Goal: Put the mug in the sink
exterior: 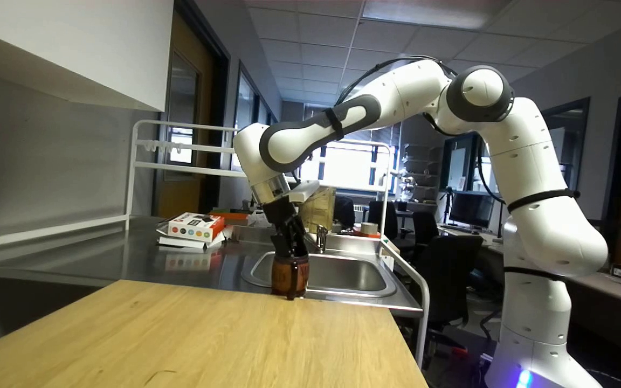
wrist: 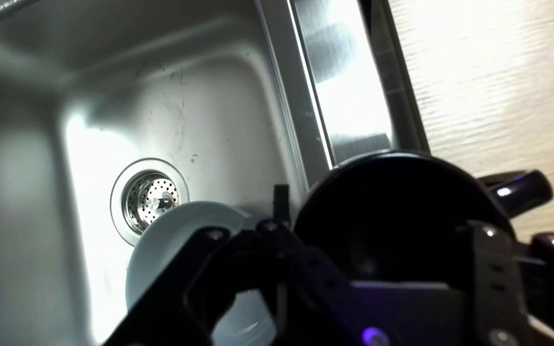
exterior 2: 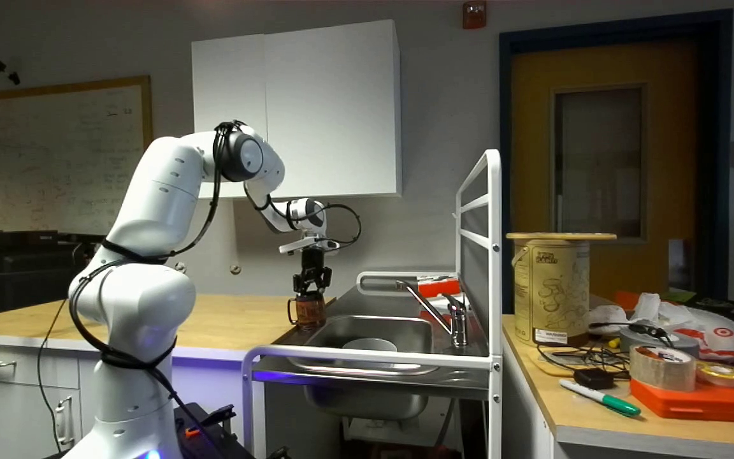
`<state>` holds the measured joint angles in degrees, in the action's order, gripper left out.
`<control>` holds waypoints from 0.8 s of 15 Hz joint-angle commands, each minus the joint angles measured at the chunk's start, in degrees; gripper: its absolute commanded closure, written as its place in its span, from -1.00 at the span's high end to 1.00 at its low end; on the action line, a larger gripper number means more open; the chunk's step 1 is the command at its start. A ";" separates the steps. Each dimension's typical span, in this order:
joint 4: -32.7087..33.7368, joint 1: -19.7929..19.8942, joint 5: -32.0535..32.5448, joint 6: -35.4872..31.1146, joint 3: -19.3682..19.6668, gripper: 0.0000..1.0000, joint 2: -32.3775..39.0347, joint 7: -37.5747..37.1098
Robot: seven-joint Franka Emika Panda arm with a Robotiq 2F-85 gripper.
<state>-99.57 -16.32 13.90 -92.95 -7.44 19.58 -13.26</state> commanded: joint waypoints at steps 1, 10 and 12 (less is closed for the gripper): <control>-2.33 1.14 0.47 -0.01 -0.05 -0.26 -2.39 1.41; -6.16 8.27 -3.52 -2.25 1.51 -0.87 -9.22 11.20; -6.87 10.48 -5.48 -2.99 2.26 -0.88 -10.83 13.88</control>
<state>-103.99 -8.46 11.71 -94.89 -6.14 13.46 -3.86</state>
